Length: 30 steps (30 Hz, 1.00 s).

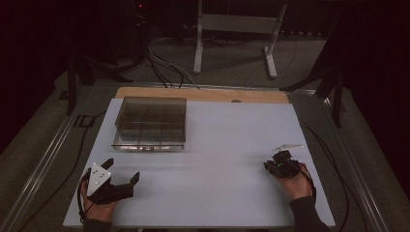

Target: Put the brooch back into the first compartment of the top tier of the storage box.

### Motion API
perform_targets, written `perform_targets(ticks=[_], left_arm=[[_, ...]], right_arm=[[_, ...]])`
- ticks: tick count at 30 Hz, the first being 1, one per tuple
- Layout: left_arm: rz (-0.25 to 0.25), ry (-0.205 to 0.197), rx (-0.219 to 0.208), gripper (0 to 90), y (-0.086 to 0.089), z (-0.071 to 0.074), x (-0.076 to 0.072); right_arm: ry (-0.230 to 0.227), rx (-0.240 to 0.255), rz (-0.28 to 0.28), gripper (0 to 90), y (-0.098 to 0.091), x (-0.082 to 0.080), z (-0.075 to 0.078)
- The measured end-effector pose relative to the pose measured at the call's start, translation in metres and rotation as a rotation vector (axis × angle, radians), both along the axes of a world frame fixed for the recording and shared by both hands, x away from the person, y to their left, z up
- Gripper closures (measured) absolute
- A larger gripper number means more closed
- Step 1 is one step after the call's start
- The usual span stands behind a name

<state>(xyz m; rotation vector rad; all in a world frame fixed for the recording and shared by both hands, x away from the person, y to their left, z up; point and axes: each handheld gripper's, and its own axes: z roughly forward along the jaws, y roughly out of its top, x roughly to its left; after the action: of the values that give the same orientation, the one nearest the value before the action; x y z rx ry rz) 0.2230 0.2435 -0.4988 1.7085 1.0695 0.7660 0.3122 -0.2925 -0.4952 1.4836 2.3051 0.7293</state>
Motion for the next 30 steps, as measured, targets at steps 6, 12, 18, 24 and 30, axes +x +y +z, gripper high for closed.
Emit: perform_targets(ticks=[6, 12, 18, 24, 30], left_arm=[[-0.001, -0.001, 0.0, 0.4, 0.0, 0.0, 0.0], [0.0, 0.0, 0.001, 0.4, 0.0, 0.0, 0.0], [-0.001, 0.0, 0.001, 0.4, 0.0, 0.0, 0.0], [0.0, 0.001, 0.0, 0.4, -0.001, -0.001, 0.0], [0.0, 0.002, 0.0, 0.4, -0.001, -0.001, 0.0]], right_arm=[[-0.018, 0.018, 0.003, 80.6, 0.0, -0.001, 0.007], [-0.032, 0.035, 0.011, 80.6, 0.002, -0.002, 0.013], [-0.046, 0.05, 0.017, 80.6, 0.004, -0.002, 0.021], [-0.059, 0.059, 0.028, 80.6, 0.008, -0.001, 0.028], [-0.066, 0.065, 0.036, 80.6, 0.012, 0.0, 0.033]])
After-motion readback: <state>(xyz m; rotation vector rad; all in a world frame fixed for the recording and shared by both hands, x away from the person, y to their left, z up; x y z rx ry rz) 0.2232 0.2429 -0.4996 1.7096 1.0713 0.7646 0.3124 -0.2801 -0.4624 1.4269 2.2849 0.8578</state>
